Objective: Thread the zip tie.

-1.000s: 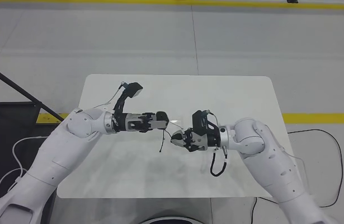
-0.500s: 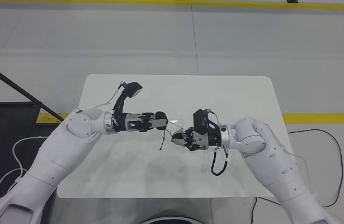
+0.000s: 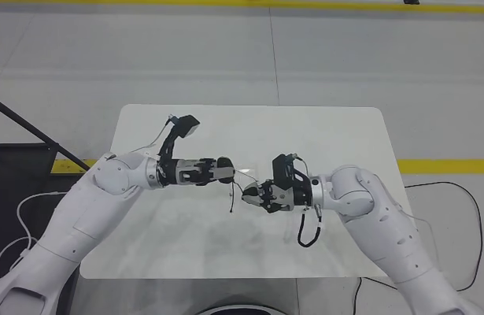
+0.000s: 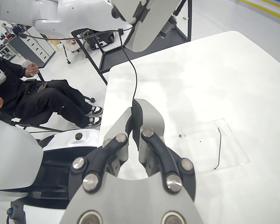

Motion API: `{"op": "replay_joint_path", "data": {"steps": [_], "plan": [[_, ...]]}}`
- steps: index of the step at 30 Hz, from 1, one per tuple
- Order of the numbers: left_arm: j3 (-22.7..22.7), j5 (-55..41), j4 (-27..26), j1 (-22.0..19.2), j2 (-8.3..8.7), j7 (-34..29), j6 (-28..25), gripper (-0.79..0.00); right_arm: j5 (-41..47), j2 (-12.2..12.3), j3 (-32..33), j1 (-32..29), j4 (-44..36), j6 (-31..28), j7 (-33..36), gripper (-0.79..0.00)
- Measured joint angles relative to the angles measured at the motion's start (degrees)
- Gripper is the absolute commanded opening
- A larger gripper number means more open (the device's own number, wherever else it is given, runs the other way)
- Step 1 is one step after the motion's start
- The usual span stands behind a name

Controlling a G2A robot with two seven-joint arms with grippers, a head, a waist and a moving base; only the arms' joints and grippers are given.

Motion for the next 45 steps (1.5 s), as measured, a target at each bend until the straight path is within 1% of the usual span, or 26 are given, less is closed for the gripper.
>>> {"op": "replay_joint_path", "data": {"steps": [6,15,24,35,45], "plan": [[-1.2,-0.3,0.9,0.3,0.22,1.3,-1.3,-0.785,1.6,1.5,0.2,-1.8,-3.4,0.0,-0.3,-0.785],[-2.2,-0.5,0.0,1.5,0.74,1.8,-1.8,-0.785,4.9,5.5,0.7,-5.1,-11.2,0.0,0.1,-0.785],[-3.0,-0.9,-0.4,2.0,1.13,2.2,-2.2,-0.785,5.3,9.5,0.2,-7.0,-16.8,0.0,-2.2,-0.785],[-3.4,-1.7,-0.5,2.5,1.55,2.5,-2.5,-0.785,0.4,13.9,-2.1,-7.6,-21.0,0.0,-10.1,-0.785],[-3.3,-2.1,-0.4,2.4,1.80,2.7,-2.7,-0.785,-5.9,17.2,-7.3,-4.8,-21.1,0.0,-19.8,-0.785]]}}
